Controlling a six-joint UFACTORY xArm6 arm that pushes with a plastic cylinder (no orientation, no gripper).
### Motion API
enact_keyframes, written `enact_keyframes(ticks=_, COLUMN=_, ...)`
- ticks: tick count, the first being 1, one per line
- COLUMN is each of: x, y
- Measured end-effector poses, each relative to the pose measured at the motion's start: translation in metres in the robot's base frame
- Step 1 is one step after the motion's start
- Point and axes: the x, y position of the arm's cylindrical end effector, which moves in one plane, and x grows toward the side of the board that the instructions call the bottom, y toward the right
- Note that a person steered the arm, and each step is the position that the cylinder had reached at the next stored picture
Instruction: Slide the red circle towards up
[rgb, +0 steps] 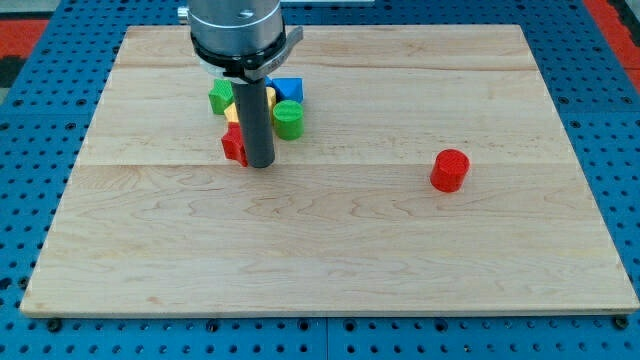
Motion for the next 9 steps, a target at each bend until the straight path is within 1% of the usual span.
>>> enact_keyframes(ticks=1, x=-0.008, y=0.014)
enact_keyframes(ticks=3, x=-0.063, y=0.191)
enact_keyframes(ticks=4, x=-0.04, y=0.295)
enact_keyframes(ticks=5, x=0.004, y=0.339)
enact_keyframes(ticks=6, x=0.052, y=0.292)
enact_keyframes(ticks=7, x=0.061, y=0.201)
enact_keyframes(ticks=8, x=0.047, y=0.181)
enact_keyframes(ticks=9, x=0.051, y=0.23)
